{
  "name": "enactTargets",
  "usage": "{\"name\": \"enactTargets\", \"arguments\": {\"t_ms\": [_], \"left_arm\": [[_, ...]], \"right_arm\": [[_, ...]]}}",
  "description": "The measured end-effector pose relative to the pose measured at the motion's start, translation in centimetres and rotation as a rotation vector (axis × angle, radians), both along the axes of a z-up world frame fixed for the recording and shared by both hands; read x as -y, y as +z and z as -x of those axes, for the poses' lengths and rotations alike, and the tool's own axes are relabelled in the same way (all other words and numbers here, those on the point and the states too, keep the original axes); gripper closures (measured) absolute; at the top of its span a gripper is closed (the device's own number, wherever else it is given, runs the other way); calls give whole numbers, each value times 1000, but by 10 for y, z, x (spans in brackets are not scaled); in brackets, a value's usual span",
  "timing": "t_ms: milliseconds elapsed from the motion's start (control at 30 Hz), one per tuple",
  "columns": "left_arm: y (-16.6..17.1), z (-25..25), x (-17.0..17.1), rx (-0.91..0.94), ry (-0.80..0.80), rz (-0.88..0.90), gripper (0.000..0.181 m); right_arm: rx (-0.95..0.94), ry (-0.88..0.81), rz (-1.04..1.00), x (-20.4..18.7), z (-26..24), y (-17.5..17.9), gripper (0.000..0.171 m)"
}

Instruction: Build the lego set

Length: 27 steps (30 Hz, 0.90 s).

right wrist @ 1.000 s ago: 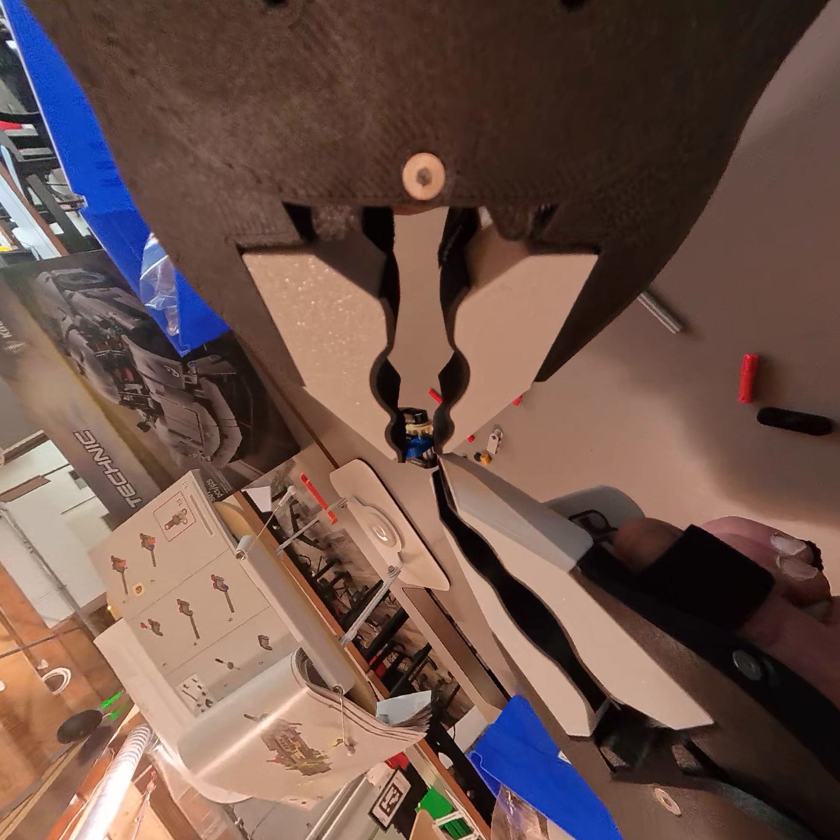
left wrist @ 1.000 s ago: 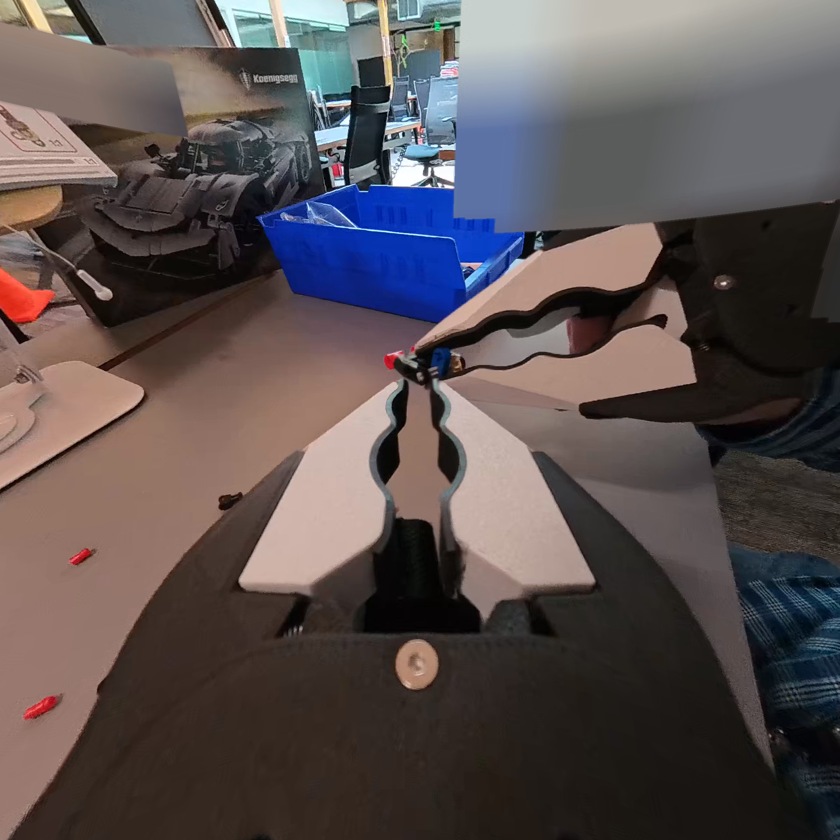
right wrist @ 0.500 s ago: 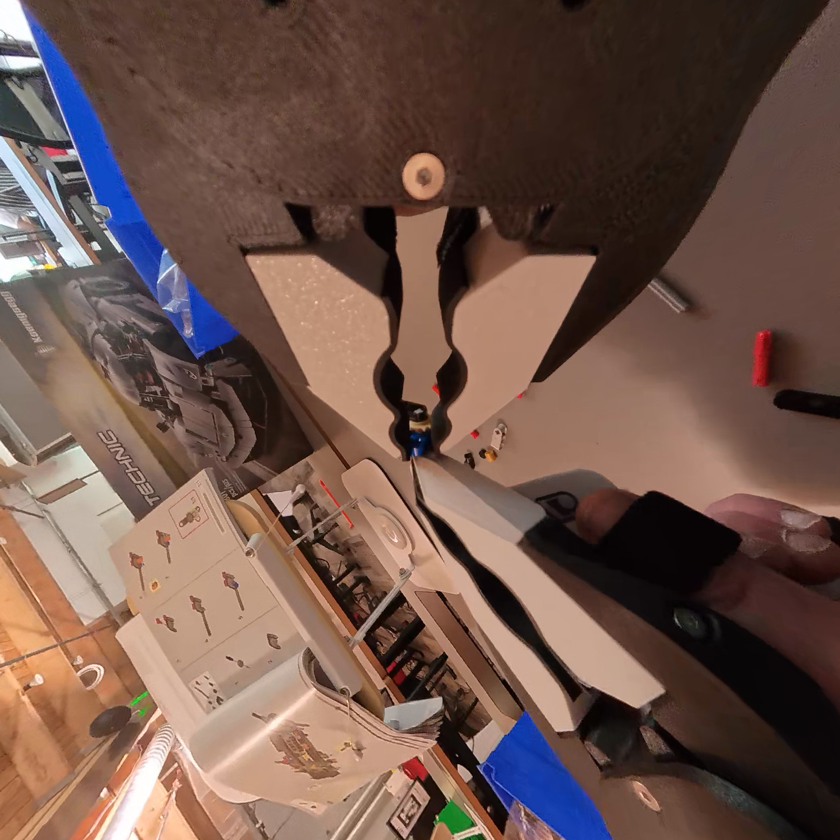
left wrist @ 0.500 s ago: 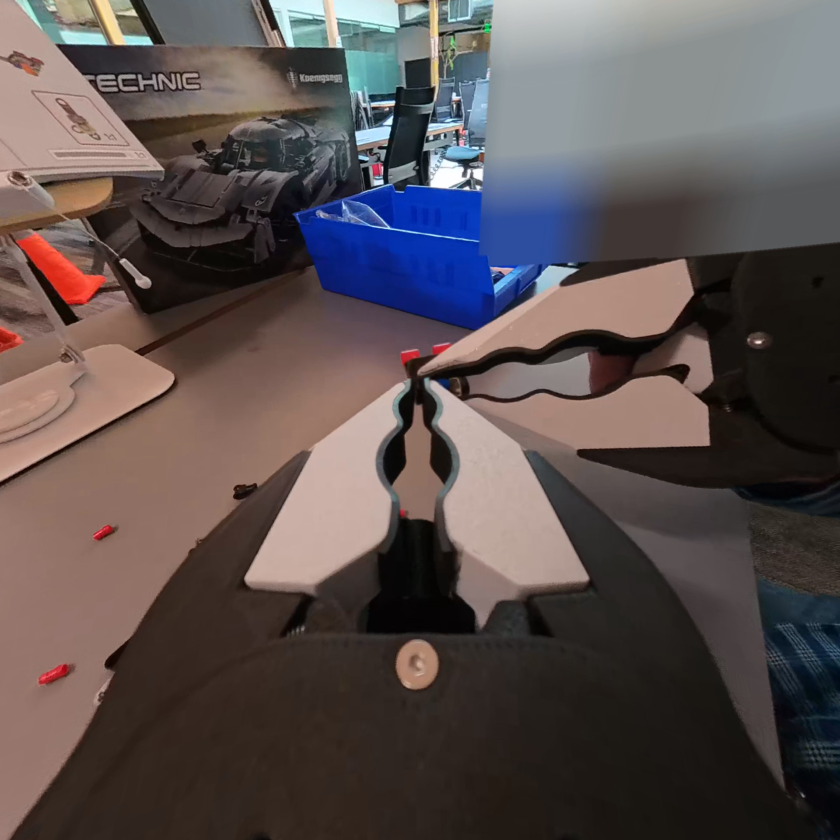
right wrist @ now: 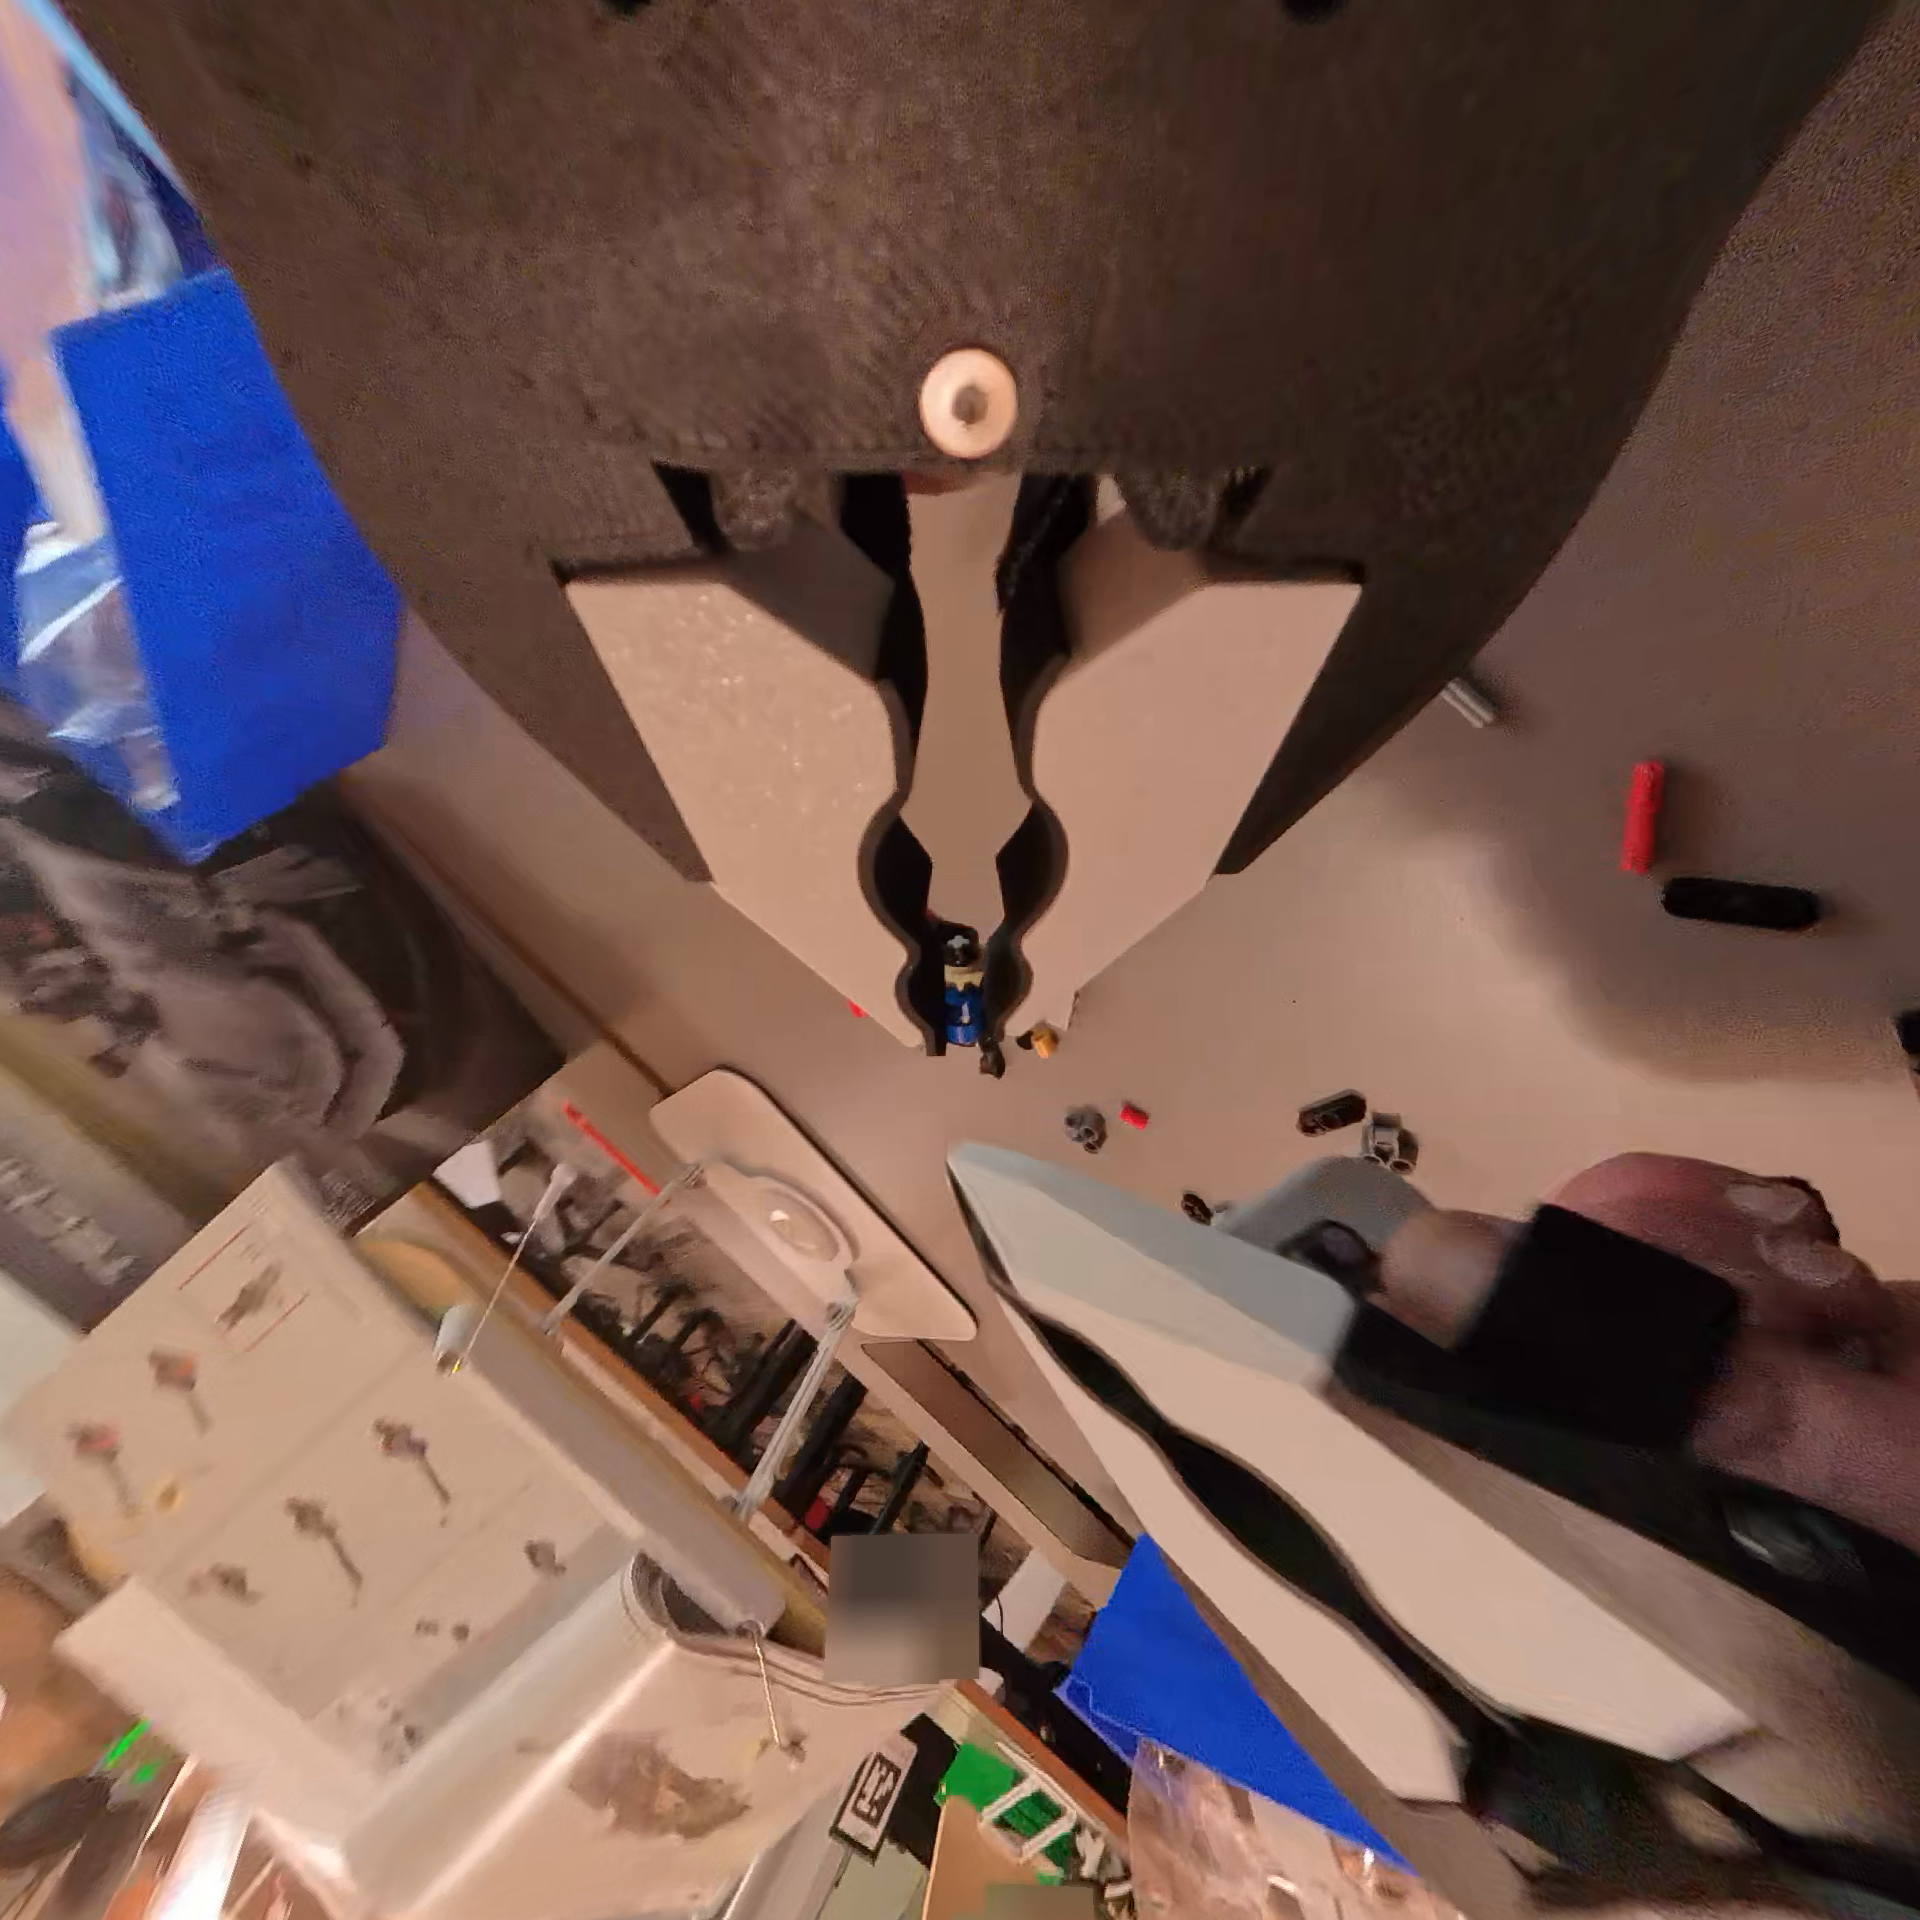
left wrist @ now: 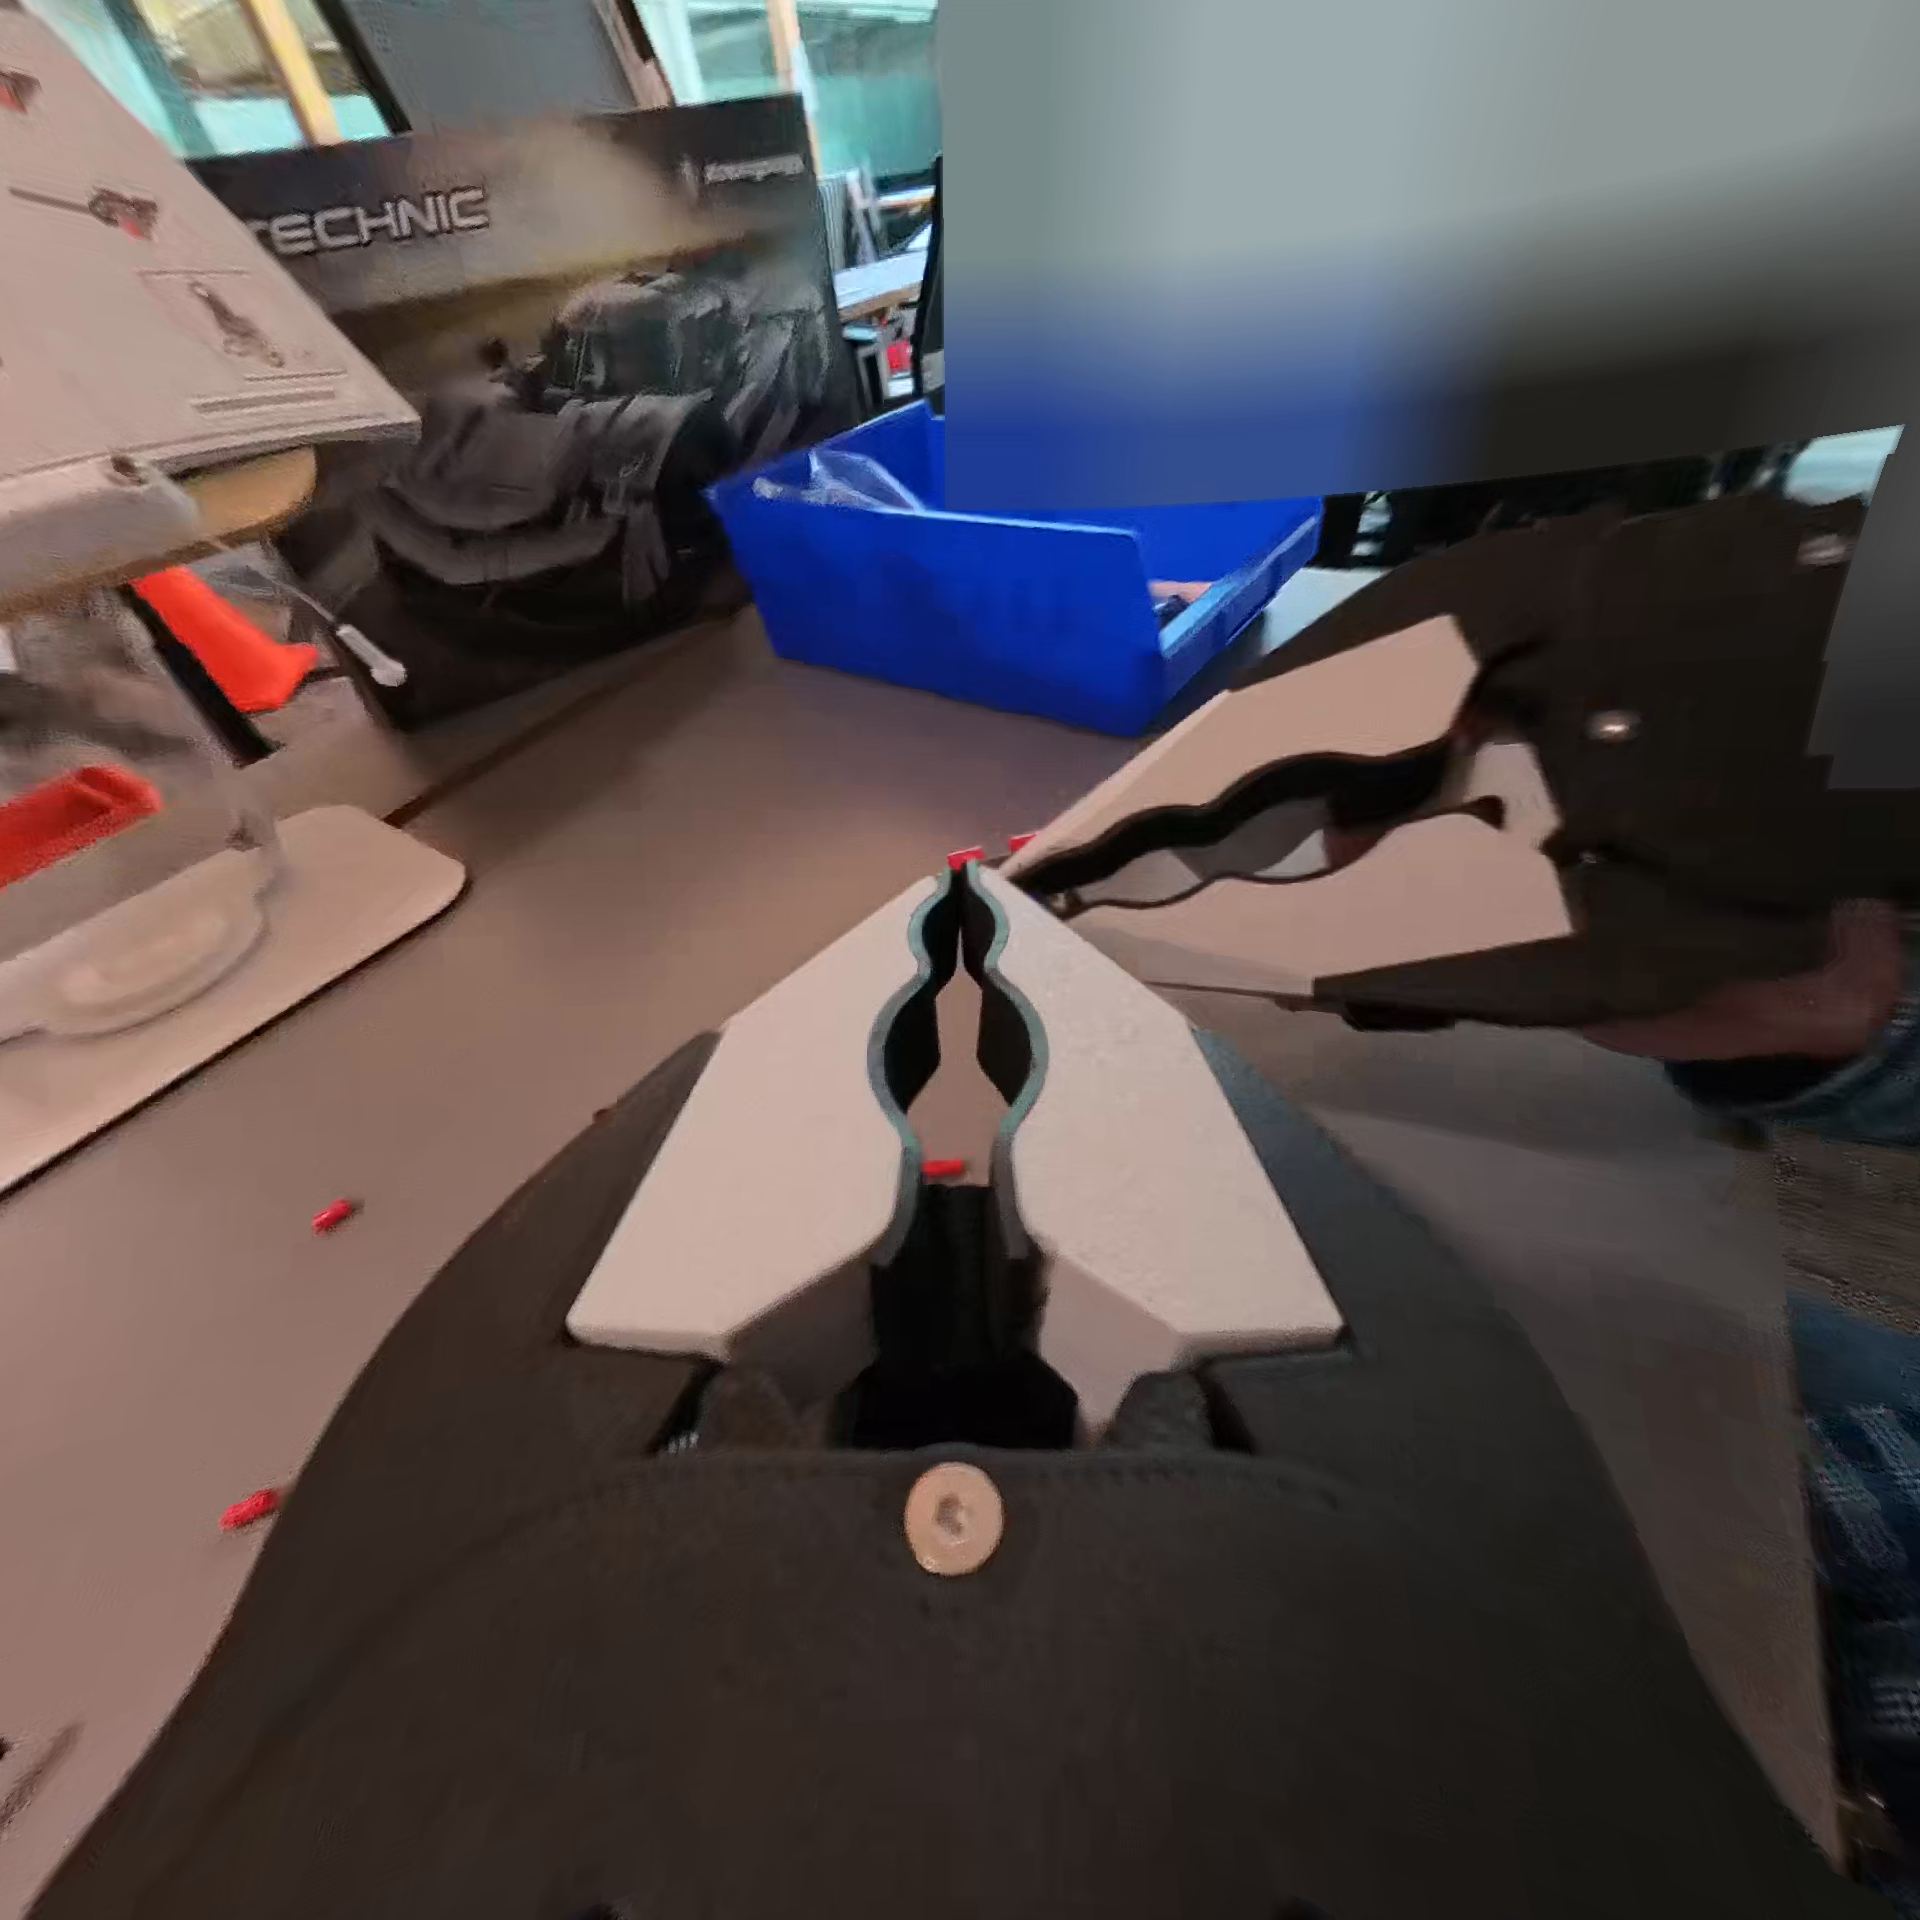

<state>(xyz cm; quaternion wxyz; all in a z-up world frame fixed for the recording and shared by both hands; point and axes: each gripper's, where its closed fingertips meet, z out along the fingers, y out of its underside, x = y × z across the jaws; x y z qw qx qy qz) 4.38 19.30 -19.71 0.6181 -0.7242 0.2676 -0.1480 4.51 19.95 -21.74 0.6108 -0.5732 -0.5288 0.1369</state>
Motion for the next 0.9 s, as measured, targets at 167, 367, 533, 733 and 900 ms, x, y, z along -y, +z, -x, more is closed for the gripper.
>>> {"name": "enactTargets", "arguments": {"t_ms": [167,367,533,733,900], "left_arm": [[-12,-5,-2,111,-115,158,166],[-17,-8,0,323,-213,348,156],[-15,-16,9,507,-336,498,160],[-5,-26,25,710,-496,629,175],[3,-29,32,669,-507,565,176]], "right_arm": [[-51,62,-2,6,-2,9,167],[-73,100,-42,13,-6,9,167],[-85,151,-101,21,-8,14,168],[-58,218,-211,33,-9,21,167],[-70,245,-226,40,-12,29,167]]}}
